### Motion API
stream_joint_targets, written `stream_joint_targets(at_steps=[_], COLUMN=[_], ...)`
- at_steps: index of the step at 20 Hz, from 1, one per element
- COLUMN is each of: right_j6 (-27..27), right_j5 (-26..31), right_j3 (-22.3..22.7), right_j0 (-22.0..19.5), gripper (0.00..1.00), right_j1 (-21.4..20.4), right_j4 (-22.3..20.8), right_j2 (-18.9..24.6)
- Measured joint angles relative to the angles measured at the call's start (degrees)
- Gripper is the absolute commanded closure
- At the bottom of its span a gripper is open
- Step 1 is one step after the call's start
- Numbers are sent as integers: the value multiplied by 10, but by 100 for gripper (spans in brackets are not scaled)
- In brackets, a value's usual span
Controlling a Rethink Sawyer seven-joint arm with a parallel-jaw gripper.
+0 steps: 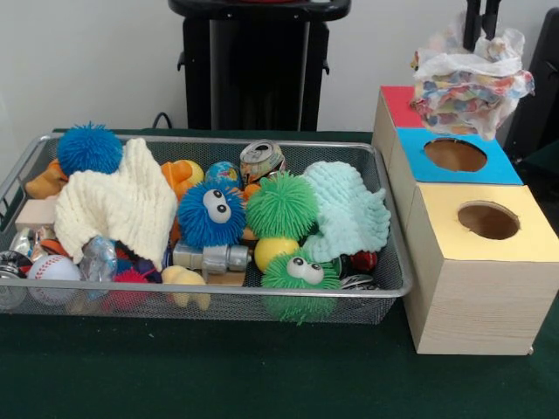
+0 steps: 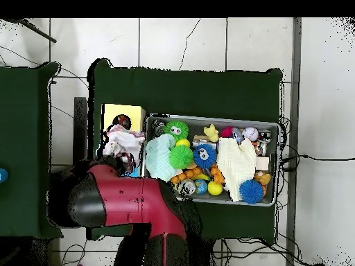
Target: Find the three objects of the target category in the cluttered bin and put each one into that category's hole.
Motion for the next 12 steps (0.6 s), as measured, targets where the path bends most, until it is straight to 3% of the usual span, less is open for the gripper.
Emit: stream_joint_targets(at_steps=[12], right_j6=[0], right_j5=[-49], right_j3=[0], right_j0=[7], gripper=[100], right_j1=[42], right_j4=[9], right_j2=[0])
